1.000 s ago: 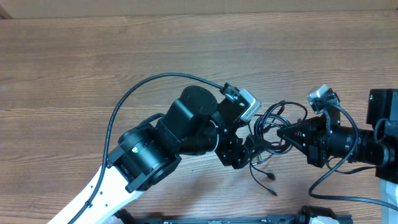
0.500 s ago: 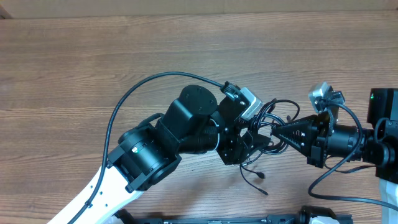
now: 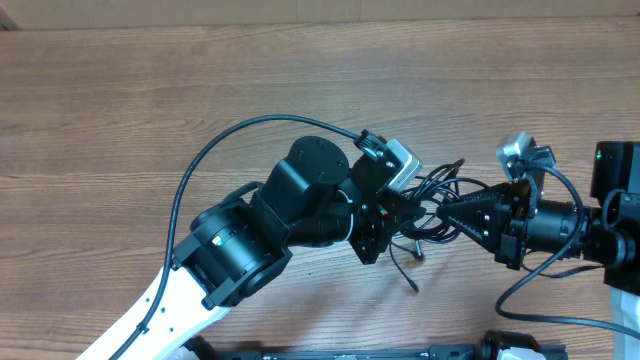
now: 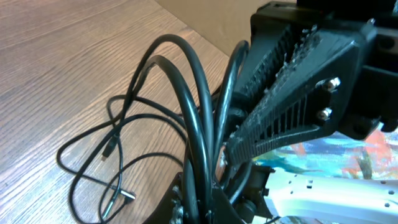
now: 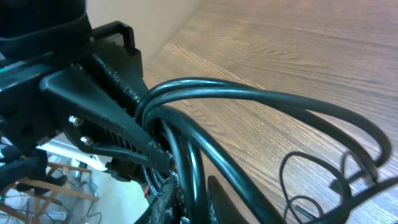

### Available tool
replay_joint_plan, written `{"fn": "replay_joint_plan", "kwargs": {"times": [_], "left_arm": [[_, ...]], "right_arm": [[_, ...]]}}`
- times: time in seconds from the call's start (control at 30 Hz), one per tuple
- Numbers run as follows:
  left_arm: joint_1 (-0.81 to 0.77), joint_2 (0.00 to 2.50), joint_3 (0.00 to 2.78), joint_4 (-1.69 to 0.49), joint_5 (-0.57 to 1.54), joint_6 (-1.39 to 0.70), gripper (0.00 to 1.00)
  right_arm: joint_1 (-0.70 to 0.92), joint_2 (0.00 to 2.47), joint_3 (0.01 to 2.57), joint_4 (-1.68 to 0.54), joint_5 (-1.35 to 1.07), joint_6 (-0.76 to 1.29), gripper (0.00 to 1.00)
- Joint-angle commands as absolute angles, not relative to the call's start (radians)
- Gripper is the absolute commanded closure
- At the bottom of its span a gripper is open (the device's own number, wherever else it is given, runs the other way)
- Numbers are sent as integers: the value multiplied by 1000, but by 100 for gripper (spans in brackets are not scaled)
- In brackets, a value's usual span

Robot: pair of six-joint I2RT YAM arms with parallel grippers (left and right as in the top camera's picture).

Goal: Untangle cables

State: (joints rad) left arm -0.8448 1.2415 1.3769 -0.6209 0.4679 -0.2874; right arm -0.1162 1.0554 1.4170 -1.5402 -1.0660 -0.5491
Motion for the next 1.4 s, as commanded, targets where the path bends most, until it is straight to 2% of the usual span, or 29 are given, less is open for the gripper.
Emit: {"fn": "replay_joint_plan", "kwargs": {"times": [0.0, 0.03, 0.07, 0.2, 0.4, 0.47, 0.5, 0.53, 0.57, 0.6, 0.73, 0.77, 0.87, 0.93, 0.97, 1.03, 1.13, 1.27, 1.37], "left_arm": [[-849, 1241, 1377, -607, 466, -267, 96], [-849, 1241, 1377, -603, 446, -266, 96], [-849, 1241, 1377, -600, 420, -267, 96], [-849, 1241, 1377, -582, 384, -266, 96], [-850, 1240, 1377, -447, 385, -271, 96], [-850, 1240, 1377, -419, 399, -270, 96], [-851, 1240, 1377, -414, 411, -270, 96], [-851, 1241, 1377, -418, 435, -270, 96], [-851, 1241, 1377, -414, 439, -270, 96], [-851, 1241, 1377, -413, 439, -270, 96], [-851, 1241, 1377, -406, 439, -270, 96], [-851, 1241, 1377, -405, 439, -270, 96], [-851, 1241, 1377, -397, 439, -270, 96], [-851, 1241, 1377, -399, 438, -270, 69], [-850, 1241, 1377, -400, 438, -270, 42], [-850, 1241, 1377, -408, 432, -270, 8], [-849, 1240, 1377, -432, 383, -336, 3], [-849, 1241, 1377, -530, 213, -600, 0], [-849, 1242, 1377, -550, 184, -612, 0]], "right_arm": [[-112, 1044, 1422, -1552, -1012, -546, 20], [-112, 1044, 1422, -1567, -1003, -547, 8], [-112, 1044, 1421, -1578, -1003, -546, 0], [-112, 1044, 1422, -1576, -975, -464, 0], [-112, 1044, 1421, -1498, -928, -64, 0], [-112, 1044, 1422, -1462, -929, 1, 6], [-112, 1044, 1422, -1444, -934, 11, 16], [-112, 1044, 1422, -1400, -947, 38, 45], [-112, 1044, 1421, -1384, -947, 57, 51], [-112, 1044, 1422, -1364, -945, 78, 66], [-112, 1044, 1422, -1353, -942, 82, 93], [-112, 1044, 1422, -1350, -941, 82, 96], [-112, 1044, 1422, -1337, -913, 82, 96], [-112, 1044, 1422, -1332, -857, 83, 96], [-112, 1044, 1422, -1331, -829, 83, 96], [-113, 1044, 1421, -1304, -785, 97, 96], [-112, 1043, 1422, -1215, -683, 212, 96], [-112, 1043, 1422, -1122, -640, 270, 96], [-112, 1043, 1422, -1123, -641, 269, 96]]}}
